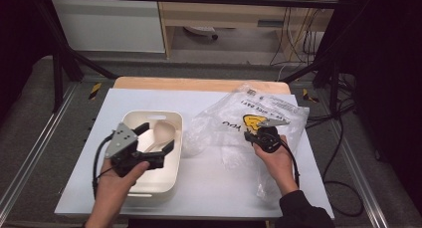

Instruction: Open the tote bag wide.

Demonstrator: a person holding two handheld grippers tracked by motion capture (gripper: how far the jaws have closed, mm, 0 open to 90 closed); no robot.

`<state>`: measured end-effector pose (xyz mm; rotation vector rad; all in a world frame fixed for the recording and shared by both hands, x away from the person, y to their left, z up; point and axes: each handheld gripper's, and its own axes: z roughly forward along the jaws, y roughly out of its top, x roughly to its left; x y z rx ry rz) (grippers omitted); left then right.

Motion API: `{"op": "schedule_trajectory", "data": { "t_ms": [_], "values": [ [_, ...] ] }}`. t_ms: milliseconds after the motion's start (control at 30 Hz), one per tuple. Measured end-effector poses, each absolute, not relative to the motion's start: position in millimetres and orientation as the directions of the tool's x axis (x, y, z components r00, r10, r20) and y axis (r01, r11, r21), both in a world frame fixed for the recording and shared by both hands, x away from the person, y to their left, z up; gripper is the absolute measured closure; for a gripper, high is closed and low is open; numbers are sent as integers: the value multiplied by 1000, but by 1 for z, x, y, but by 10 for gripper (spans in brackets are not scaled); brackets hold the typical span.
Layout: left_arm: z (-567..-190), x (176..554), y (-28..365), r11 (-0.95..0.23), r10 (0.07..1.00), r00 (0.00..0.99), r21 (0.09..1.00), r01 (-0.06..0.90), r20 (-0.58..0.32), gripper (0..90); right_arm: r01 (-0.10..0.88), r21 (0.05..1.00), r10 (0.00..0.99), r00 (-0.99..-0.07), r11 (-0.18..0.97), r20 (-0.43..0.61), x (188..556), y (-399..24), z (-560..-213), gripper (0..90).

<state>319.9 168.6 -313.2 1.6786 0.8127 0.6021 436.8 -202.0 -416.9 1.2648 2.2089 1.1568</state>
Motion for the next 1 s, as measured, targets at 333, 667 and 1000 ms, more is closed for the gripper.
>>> {"op": "schedule_trajectory", "data": {
  "t_ms": [333, 667, 1000],
  "values": [
    [-343, 317, 81, -182, 703, 708, 946, 269, -66, 275, 545, 794, 828, -553, 270, 99, 435, -204, -414, 900],
    [-398, 340, 13, -259, 669, 734, 889, 378, -117, 622, 546, 798, 830, -547, 253, 111, 434, -209, -409, 900],
    [-440, 379, -19, -403, 683, 730, 814, 419, -37, 872, 536, 811, 831, -543, 237, 116, 434, -213, -403, 900]
  ]
}}
